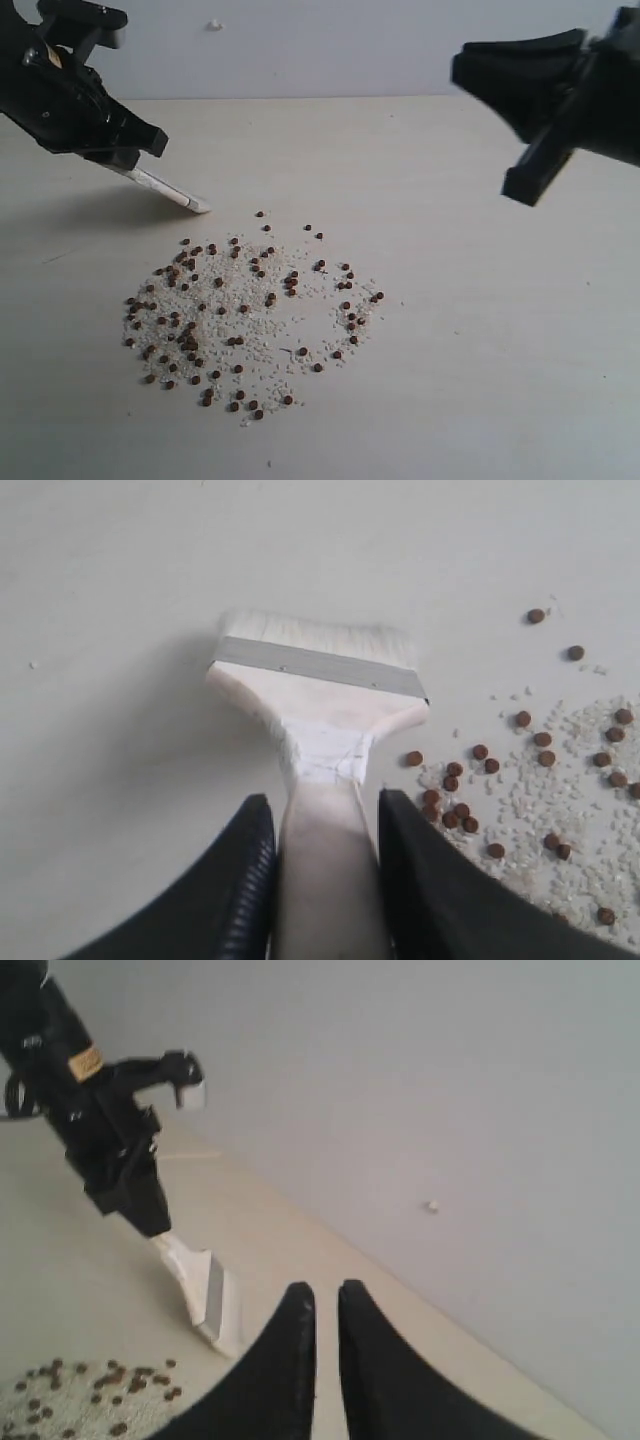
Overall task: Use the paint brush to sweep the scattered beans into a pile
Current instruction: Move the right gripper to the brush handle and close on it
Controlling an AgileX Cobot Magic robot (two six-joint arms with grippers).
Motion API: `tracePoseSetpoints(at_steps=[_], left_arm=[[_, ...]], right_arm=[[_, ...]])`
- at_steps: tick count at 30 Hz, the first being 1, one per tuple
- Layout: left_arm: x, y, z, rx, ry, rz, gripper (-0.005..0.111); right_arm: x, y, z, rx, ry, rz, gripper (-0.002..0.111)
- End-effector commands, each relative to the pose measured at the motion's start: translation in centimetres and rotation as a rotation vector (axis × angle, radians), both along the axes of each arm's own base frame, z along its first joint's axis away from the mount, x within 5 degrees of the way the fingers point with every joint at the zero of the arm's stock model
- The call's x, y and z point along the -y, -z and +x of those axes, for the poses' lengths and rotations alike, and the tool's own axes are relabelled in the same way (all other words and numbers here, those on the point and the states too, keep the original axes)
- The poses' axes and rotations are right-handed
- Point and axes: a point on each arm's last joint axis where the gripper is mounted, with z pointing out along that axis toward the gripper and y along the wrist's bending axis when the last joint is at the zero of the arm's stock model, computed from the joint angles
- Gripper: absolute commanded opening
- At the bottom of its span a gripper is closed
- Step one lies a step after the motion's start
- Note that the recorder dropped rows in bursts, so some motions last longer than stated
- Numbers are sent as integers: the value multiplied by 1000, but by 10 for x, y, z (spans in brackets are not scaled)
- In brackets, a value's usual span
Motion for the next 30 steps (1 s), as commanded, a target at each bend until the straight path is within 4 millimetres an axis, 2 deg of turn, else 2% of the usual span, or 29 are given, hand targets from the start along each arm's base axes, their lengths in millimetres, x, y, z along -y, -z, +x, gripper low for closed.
tracePoseSetpoints(at_steps=[1, 4, 6, 11, 17, 20, 24, 30], left_arm=[[5, -15, 3, 21, -2, -40, 0], [6, -19, 4, 17, 4, -52, 0], [6, -20, 4, 17, 4, -52, 0], [6, -19, 4, 16, 6, -51, 0], [7, -18, 5, 13, 4, -51, 0], [7, -18, 5, 20, 1, -55, 0], [8, -19, 6, 30, -5, -76, 0], [10, -20, 7, 34, -15, -99, 0]], right_arm=[[-40, 33, 37, 7, -169, -79, 29], [-76, 46, 57, -31, -213, -32, 41], [-96, 56, 67, -58, -224, -6, 45], [-149, 91, 82, -120, -281, -46, 47], [-204, 111, 92, -144, -295, -31, 47], [-223, 119, 94, -160, -288, -50, 52], [-243, 119, 93, -155, -269, -45, 58], [-253, 125, 102, -191, -201, -19, 58]])
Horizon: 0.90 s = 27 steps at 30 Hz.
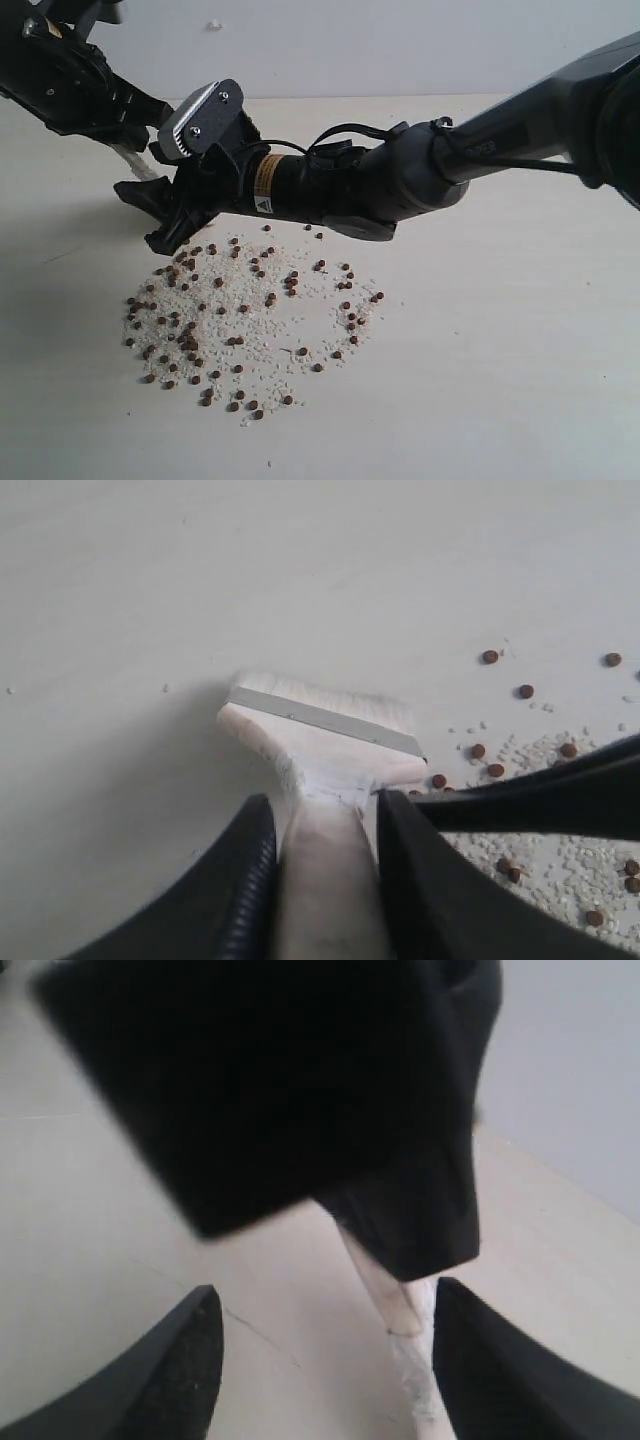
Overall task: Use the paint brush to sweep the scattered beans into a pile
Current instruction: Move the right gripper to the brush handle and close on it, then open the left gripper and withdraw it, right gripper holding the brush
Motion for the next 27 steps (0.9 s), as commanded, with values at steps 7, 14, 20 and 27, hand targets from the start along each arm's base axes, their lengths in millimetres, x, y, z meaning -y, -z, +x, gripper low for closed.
tracePoseSetpoints(at_steps=[7, 14, 20, 27], left_arm=[[7, -7, 4, 48, -27, -88, 0], [9, -8, 4, 45, -42, -132, 0], [10, -8, 4, 46, -50, -153, 0], [12, -9, 5, 52, -61, -178, 0]], right_arm=[[-2, 9, 11, -43, 100, 64, 58], [-7, 7, 18, -7, 103, 88, 58], [-13, 18, 24, -9, 98, 103, 52], [-13, 18, 24, -5, 95, 100, 46]])
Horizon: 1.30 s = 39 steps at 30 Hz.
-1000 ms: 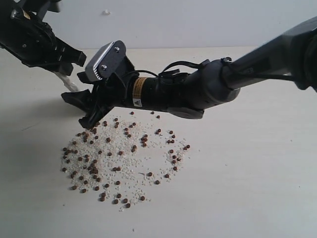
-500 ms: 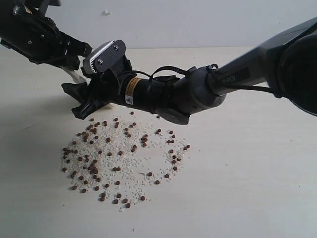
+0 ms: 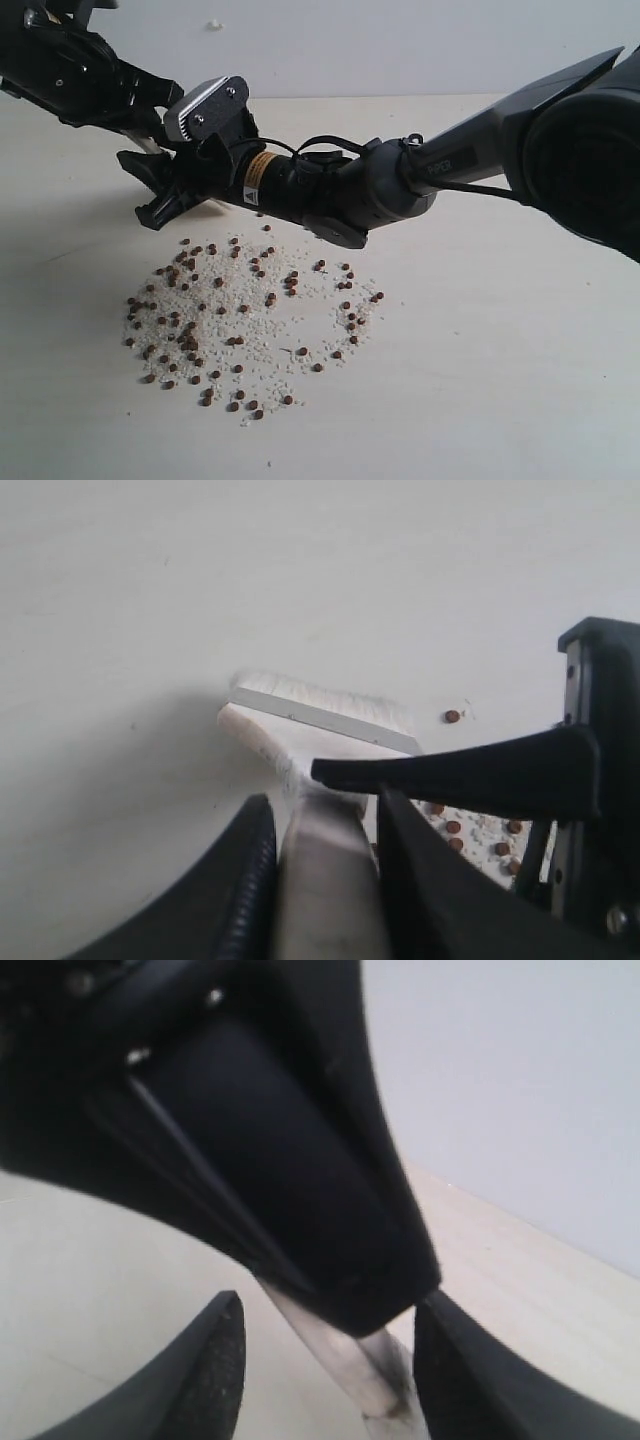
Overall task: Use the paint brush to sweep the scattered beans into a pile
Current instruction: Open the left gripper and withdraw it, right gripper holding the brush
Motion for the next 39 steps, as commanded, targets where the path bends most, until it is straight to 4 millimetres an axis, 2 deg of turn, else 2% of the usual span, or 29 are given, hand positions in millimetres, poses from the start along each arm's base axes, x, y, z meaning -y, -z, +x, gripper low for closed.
tracePoseSetpoints(at_steps=[1, 3, 9, 14, 17, 22, 23, 25, 32, 34, 38, 39], left_arm=[[6, -6, 0, 14, -18, -63, 0], [7, -6, -1, -1, -24, -78, 0], [7, -5, -2, -14, -25, -80, 0], [7, -6, -1, -5, -30, -85, 2], [7, -6, 0, 8, -34, -89, 12], [7, -7, 1, 19, -39, -97, 46], [7, -8, 2, 34, -37, -97, 61], [7, -10, 5, 72, -37, -102, 75], [6, -25, 17, 271, -51, -133, 78], [-2, -37, 19, 342, -74, -148, 78], [-34, -68, 19, 484, -131, -134, 78], [-43, -74, 16, 501, -151, -130, 75]], right_arm=[[-1, 4, 1, -2, 3, -28, 44], [-1, 4, 1, -2, 3, -28, 38], [-1, 4, 1, -3, 2, -36, 1], [-1, 3, 1, -1, 2, -35, 0], [-1, 3, 1, -1, 2, -35, 0], [-1, 3, 1, -3, 5, -33, 0], [-1, 3, 1, -4, 6, -32, 0], [-1, 3, 1, -5, 8, -31, 0], [1, -3, 5, 21, 47, -2, 0], [2, -13, 5, 65, 51, -10, 0], [2, -36, 4, 155, 36, -27, 0], [2, -47, 2, 187, 19, -24, 0]])
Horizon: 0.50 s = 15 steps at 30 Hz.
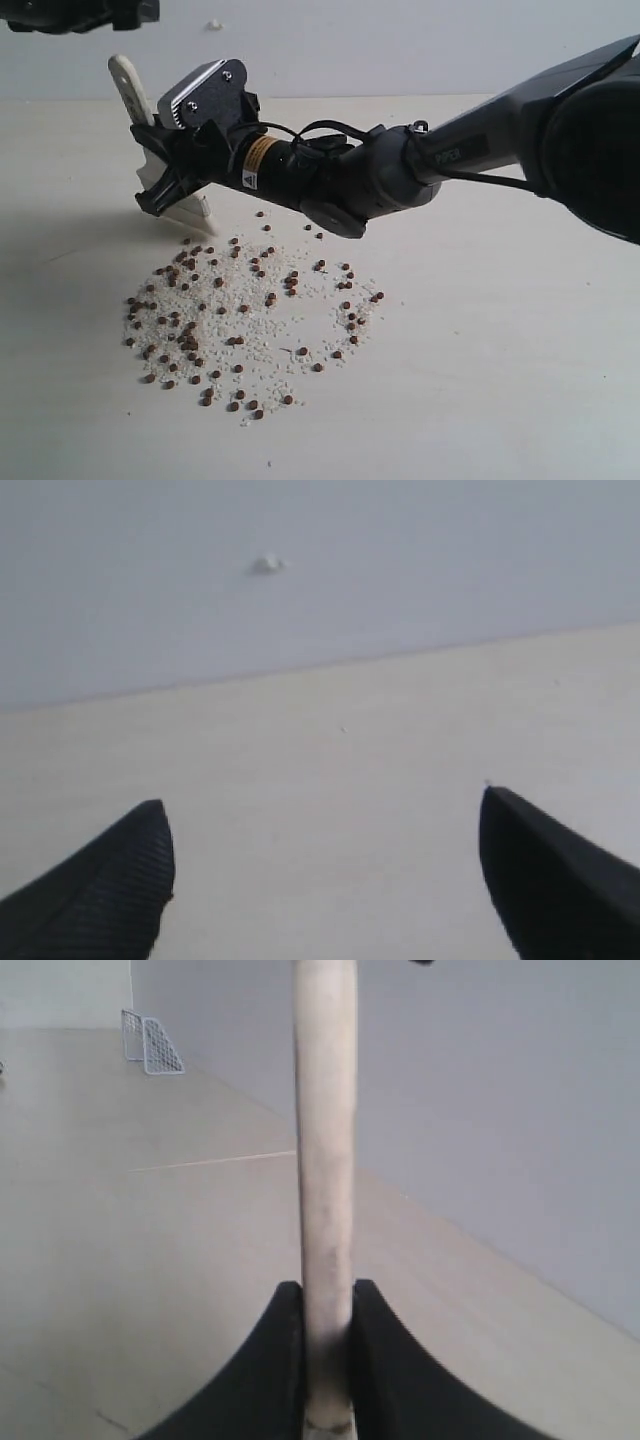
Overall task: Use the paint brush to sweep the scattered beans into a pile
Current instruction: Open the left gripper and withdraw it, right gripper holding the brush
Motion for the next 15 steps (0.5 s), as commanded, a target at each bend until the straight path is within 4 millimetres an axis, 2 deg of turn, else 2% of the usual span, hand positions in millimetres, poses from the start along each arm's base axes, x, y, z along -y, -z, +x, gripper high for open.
tracePoseSetpoints(at_steps=[1, 3, 7, 9, 11, 15], left_arm=[[-31, -30, -8, 106, -70, 0, 64], [-39, -32, -13, 122, -87, -2, 46], [-55, -29, -28, 142, -132, -9, -1], [-62, -24, -44, 179, -153, -16, 0], [-67, -16, -58, 232, -171, -22, 0], [-76, 4, -100, 415, -201, -37, 0]], right_arm=[[-1, -42, -4, 122, -36, 21, 0], [0, -53, -6, 146, -48, 37, 0], [0, -78, -13, 184, -96, 51, 0], [6, -95, -17, 224, -107, 35, 0], [11, -103, -20, 232, -130, 23, 0], [29, -114, -25, 212, -216, -31, 0]])
